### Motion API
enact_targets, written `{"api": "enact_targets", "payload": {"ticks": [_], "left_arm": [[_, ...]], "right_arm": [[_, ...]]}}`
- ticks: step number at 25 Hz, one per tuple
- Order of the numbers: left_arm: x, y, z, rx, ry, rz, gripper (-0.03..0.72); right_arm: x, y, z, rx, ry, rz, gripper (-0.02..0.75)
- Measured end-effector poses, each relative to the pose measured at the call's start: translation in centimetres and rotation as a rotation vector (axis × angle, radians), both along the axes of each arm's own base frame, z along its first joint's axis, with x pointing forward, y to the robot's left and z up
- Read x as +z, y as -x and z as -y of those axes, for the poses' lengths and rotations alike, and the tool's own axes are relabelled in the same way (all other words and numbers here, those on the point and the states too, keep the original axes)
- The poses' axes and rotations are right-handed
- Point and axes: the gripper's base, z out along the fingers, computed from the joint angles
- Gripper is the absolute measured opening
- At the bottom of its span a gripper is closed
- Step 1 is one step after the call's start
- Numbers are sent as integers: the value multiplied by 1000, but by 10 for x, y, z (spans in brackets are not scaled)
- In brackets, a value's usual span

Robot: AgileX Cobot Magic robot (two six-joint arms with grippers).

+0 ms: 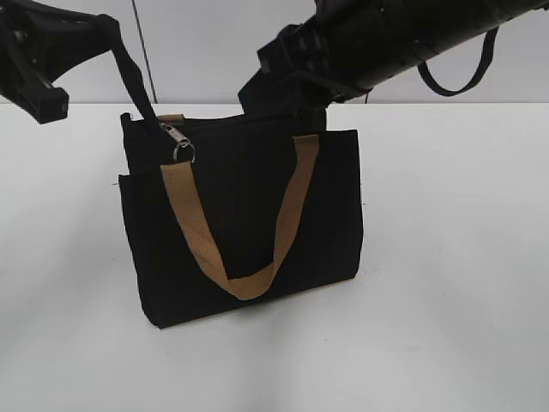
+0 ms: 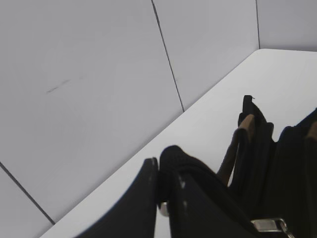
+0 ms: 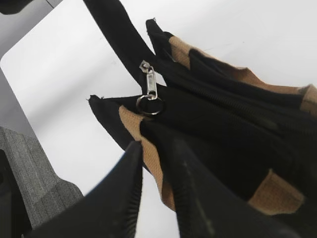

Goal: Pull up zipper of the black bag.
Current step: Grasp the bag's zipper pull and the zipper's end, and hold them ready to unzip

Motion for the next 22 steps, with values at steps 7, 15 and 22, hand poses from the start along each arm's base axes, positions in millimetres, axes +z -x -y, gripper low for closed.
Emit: {"api": "enact_targets", "payload": {"ticks": [7, 15, 22], "left_arm": [[0, 0, 0, -5, 7, 0, 22], [1, 0, 1, -10, 11, 2, 22], [1, 0, 1, -12, 13, 3, 22]], "right_arm": [[-16, -2, -20, 8, 12, -2, 344], [-33, -2, -46, -12, -12, -6, 352], [-47, -11, -53, -94, -75, -76, 360]]}}
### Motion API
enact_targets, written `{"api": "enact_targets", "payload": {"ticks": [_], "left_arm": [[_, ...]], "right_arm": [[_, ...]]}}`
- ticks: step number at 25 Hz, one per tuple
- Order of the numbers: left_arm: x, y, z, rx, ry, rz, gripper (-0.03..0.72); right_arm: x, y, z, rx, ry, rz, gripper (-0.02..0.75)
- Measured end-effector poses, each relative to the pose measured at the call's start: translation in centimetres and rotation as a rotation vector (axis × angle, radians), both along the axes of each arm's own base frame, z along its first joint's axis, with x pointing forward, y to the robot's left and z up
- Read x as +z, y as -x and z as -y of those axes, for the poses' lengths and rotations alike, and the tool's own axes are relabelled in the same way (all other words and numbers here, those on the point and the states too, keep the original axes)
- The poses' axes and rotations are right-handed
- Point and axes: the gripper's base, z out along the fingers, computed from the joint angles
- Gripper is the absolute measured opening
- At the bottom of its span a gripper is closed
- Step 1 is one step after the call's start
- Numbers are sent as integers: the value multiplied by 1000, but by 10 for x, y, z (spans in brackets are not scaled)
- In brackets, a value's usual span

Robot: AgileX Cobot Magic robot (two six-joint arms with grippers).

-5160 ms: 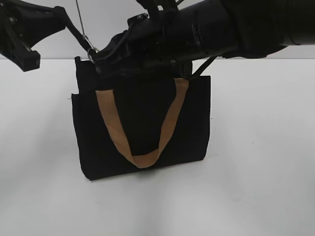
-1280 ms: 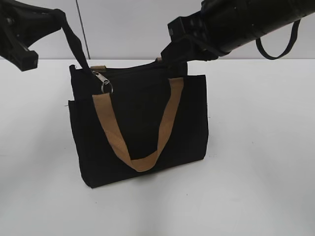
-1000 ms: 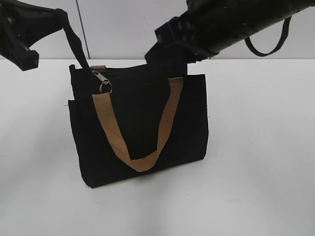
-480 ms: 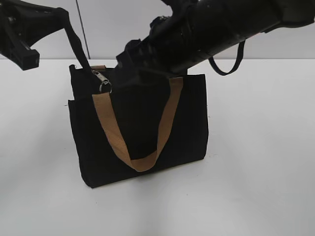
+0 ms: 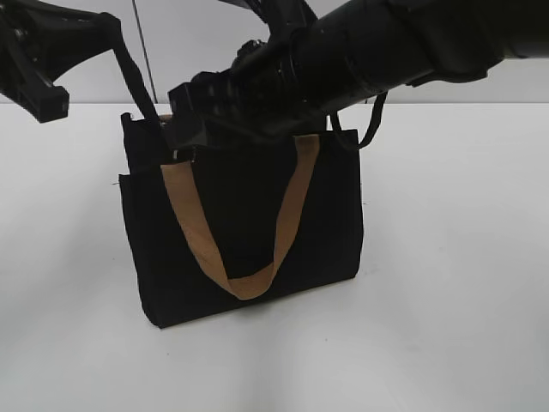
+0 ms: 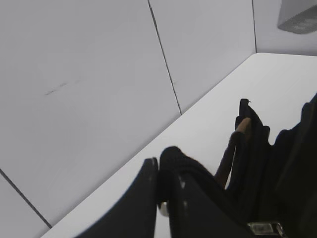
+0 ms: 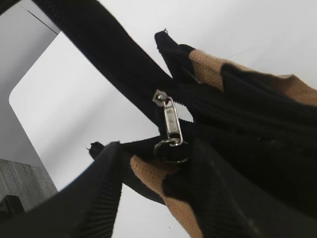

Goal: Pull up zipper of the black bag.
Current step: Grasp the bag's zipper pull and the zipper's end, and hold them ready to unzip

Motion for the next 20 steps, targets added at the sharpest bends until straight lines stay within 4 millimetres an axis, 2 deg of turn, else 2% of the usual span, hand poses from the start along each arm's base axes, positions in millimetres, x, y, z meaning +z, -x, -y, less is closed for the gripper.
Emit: {"api": "enact_targets", "payload": {"ticks": [7, 14, 20], "left_arm": [[0, 0, 0, -2, 1, 1, 22], [0, 0, 0, -4, 2, 1, 22], [0, 0, 0, -5, 3, 2, 22]], "right_arm": [[-12, -6, -3, -49, -21, -43, 363], [-28, -13, -6, -104, -20, -95, 412], [-29, -16, -7, -148, -52, -123, 414]]}}
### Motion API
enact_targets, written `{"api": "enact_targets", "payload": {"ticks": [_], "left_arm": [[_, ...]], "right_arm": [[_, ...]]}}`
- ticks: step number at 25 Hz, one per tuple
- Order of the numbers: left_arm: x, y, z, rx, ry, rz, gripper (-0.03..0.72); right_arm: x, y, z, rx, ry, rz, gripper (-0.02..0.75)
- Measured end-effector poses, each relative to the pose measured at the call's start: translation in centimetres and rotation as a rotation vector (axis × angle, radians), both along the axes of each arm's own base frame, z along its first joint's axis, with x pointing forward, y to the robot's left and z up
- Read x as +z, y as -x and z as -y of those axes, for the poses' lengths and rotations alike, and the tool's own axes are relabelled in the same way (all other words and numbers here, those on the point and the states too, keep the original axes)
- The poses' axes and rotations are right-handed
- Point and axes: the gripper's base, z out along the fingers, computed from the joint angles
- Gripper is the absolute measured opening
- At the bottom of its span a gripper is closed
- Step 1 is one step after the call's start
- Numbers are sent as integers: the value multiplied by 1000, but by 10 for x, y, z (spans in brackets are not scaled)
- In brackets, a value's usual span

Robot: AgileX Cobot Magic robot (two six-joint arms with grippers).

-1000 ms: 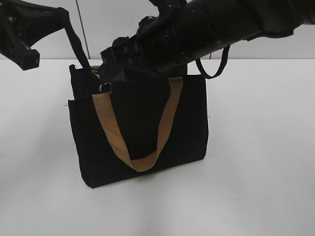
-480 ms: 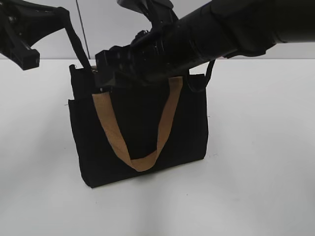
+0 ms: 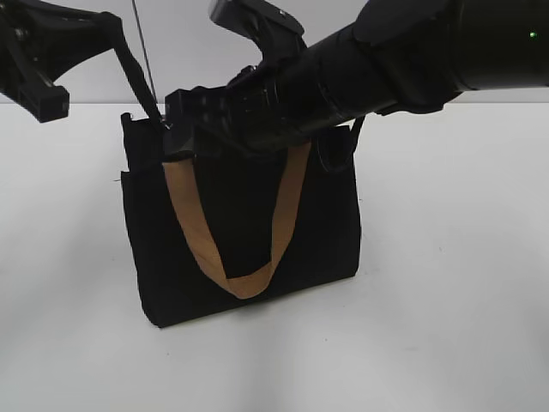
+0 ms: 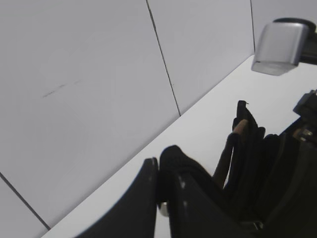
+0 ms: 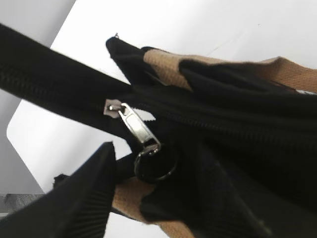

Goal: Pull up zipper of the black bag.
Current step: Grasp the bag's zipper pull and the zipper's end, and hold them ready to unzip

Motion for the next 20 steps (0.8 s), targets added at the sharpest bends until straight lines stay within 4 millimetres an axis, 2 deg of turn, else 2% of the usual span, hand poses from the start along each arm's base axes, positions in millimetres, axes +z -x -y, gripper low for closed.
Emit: {"api": "enact_targets", "payload": {"ticks": [3, 7, 10, 15, 20], "left_arm": [[0, 0, 0, 0, 0, 0, 22], [0, 0, 0, -1, 0, 0, 22], [0, 0, 0, -1, 0, 0, 22], [0, 0, 0, -1, 0, 0, 22], [0, 0, 0, -1, 0, 0, 22]], "right_arm": [[0, 0, -1, -6, -15, -15, 391], [0, 2, -1, 8, -17, -22, 241], [0, 2, -2, 15, -17, -23, 159], [0, 5, -2, 48, -18, -42, 76], [7, 7, 0, 68, 1, -2, 36]]}}
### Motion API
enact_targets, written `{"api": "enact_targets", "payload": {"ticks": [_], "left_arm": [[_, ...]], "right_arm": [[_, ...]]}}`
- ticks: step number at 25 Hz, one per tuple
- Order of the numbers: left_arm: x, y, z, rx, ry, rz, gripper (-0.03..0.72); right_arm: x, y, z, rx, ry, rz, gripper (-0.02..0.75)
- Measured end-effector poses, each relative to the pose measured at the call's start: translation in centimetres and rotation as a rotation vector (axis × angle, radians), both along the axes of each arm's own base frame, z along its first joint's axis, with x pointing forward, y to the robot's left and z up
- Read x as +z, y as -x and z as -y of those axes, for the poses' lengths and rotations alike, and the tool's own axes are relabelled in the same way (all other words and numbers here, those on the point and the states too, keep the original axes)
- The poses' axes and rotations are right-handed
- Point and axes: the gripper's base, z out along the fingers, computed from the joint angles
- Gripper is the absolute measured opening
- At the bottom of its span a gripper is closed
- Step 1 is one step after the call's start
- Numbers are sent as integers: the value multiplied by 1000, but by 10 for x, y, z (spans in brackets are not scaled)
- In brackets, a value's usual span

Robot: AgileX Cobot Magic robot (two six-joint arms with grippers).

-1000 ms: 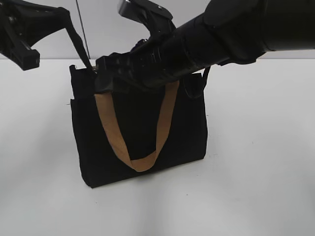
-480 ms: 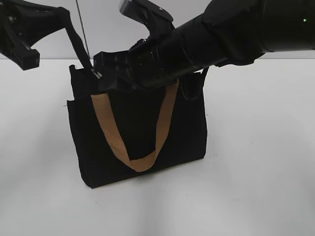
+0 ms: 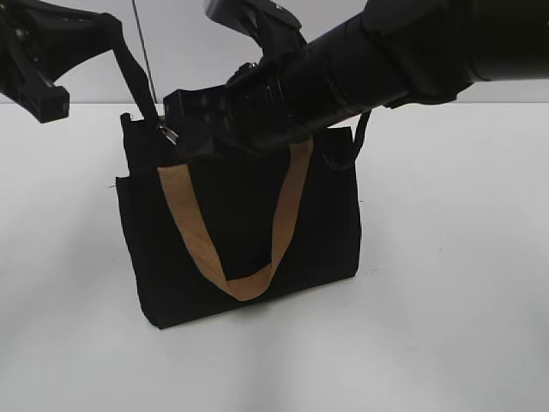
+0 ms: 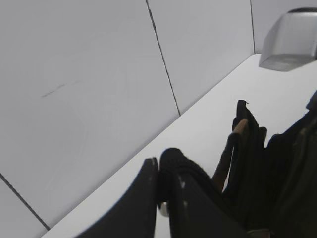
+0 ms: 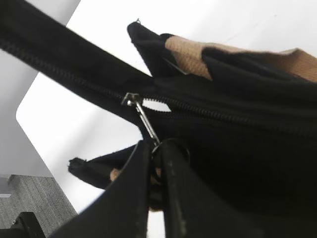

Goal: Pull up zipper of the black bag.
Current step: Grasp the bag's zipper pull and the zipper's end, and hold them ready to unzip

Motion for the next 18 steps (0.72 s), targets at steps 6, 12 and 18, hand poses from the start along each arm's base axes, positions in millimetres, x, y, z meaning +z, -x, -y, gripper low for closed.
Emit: {"api": "enact_targets", "payload": {"ticks": [6, 12, 18], "left_arm": [[0, 0, 0, 0, 0, 0, 22], [0, 0, 0, 0, 0, 0, 22], [0, 0, 0, 0, 0, 0, 22]], "right_arm": [[3, 1, 2, 19, 25, 32, -1], [3, 1, 4, 43, 66, 69, -1], [7, -1, 8, 61, 126, 153, -1]]}}
